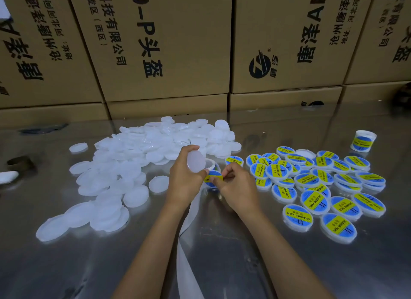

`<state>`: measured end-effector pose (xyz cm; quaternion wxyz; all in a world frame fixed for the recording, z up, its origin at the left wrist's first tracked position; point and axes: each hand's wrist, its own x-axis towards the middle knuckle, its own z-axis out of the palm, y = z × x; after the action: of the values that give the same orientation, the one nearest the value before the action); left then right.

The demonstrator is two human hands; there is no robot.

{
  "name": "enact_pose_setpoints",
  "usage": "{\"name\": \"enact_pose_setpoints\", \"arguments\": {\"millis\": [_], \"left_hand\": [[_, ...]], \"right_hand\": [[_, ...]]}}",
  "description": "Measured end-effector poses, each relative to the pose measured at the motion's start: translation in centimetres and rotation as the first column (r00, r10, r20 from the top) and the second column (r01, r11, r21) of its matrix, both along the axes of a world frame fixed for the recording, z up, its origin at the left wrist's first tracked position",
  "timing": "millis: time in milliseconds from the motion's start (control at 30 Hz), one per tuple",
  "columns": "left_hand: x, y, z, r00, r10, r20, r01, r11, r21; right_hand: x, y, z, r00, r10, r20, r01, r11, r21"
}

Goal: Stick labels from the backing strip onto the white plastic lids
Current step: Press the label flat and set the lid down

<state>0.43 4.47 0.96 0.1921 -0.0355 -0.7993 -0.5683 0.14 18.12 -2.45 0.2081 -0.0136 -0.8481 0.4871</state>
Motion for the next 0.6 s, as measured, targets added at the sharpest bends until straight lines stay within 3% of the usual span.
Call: {"name": "enact_pose_setpoints", "arguments": {"millis": [267, 600], "left_hand": [[-0.4, -0.5, -0.2, 0.999, -0.034, -0.015, 0.034, 0.999, 0.002], [-0.8, -0.6, -0.6, 1.0, -0.022, -0.005, 0.022, 1.0, 0.019]], "right_hand": [[1.0, -0.2, 0.6, 0.992, 0.032, -0.118, -0.025, 0.998, 0.066], [1.8, -0.1, 0.9, 0.983, 0.183, 0.026, -0.184, 0.98, 0.069]]}}
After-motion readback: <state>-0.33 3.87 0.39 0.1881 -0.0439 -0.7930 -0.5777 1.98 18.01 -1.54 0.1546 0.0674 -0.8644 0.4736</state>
